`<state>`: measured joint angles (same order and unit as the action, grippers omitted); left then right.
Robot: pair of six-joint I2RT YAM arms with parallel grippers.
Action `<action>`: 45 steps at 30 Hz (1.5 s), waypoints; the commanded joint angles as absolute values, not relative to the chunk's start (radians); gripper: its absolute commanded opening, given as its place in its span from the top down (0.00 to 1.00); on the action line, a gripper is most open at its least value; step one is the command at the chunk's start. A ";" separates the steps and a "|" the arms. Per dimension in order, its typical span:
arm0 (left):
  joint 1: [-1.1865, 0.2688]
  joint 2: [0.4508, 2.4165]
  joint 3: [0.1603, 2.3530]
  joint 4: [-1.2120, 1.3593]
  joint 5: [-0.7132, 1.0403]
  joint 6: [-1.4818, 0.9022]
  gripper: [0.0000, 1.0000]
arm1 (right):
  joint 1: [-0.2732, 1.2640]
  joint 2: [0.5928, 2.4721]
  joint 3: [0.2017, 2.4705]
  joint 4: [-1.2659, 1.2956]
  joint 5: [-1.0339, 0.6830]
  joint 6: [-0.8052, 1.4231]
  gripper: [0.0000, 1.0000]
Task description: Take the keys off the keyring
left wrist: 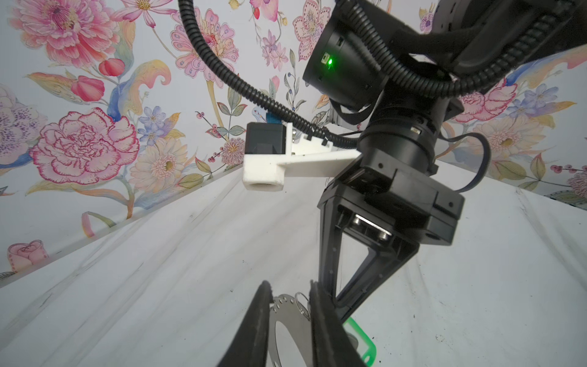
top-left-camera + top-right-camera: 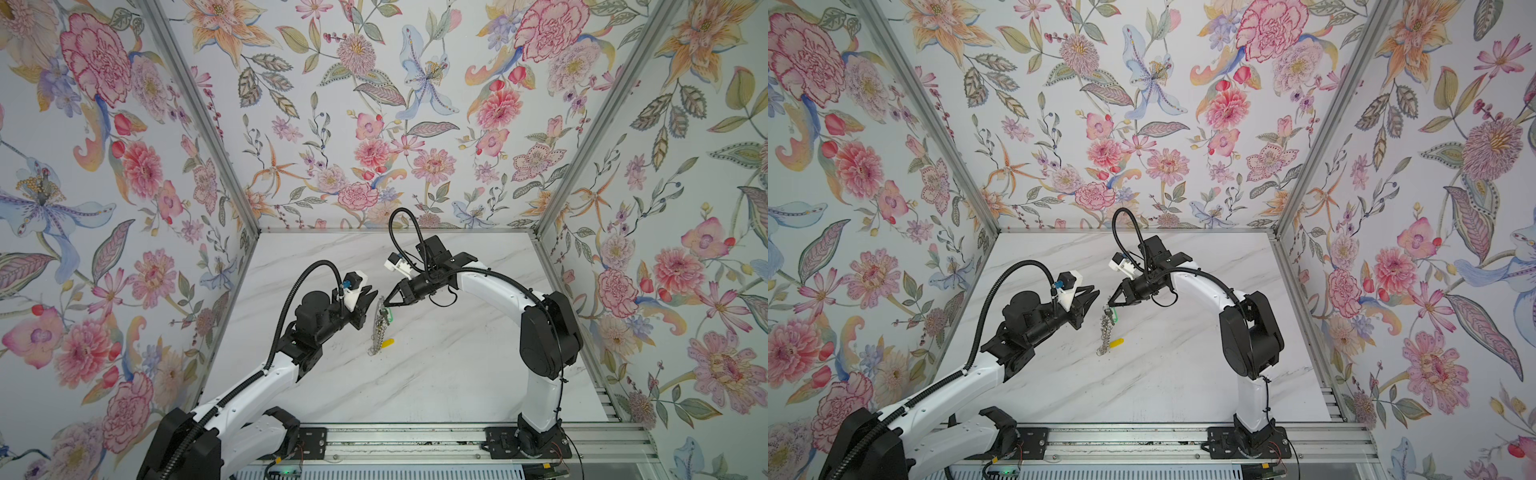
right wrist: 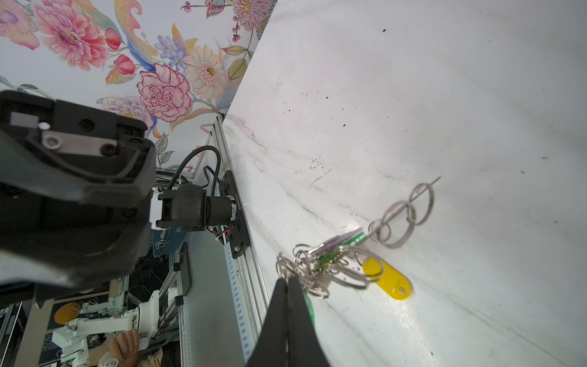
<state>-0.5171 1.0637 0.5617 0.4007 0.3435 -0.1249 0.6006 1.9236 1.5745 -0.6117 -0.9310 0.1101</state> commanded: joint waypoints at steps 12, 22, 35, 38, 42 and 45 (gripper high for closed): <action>-0.513 1.121 0.534 0.365 0.494 -0.154 0.69 | 0.586 1.878 1.719 -0.854 -0.874 -0.091 1.00; -0.513 1.185 0.542 0.355 0.508 -0.140 0.69 | 0.602 1.887 1.741 -0.870 -0.871 -0.106 1.00; -0.514 1.220 0.534 0.433 0.463 -0.124 0.63 | 0.626 1.856 1.750 -0.926 -0.869 -0.174 1.00; -0.513 1.212 0.538 0.440 0.471 -0.121 0.70 | 0.627 1.845 1.742 -0.929 -0.859 -0.182 1.00; -0.515 1.210 0.533 0.469 0.505 -0.128 0.80 | 0.629 1.840 1.746 -0.931 -0.856 -0.190 1.00; -0.515 1.214 0.524 0.505 0.539 -0.145 0.87 | 0.631 1.846 1.762 -0.930 -0.856 -0.191 1.00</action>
<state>-0.5171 1.2129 0.5407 0.4427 0.5114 -0.1333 0.6216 1.8847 1.7298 -0.9020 -0.8337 -0.1570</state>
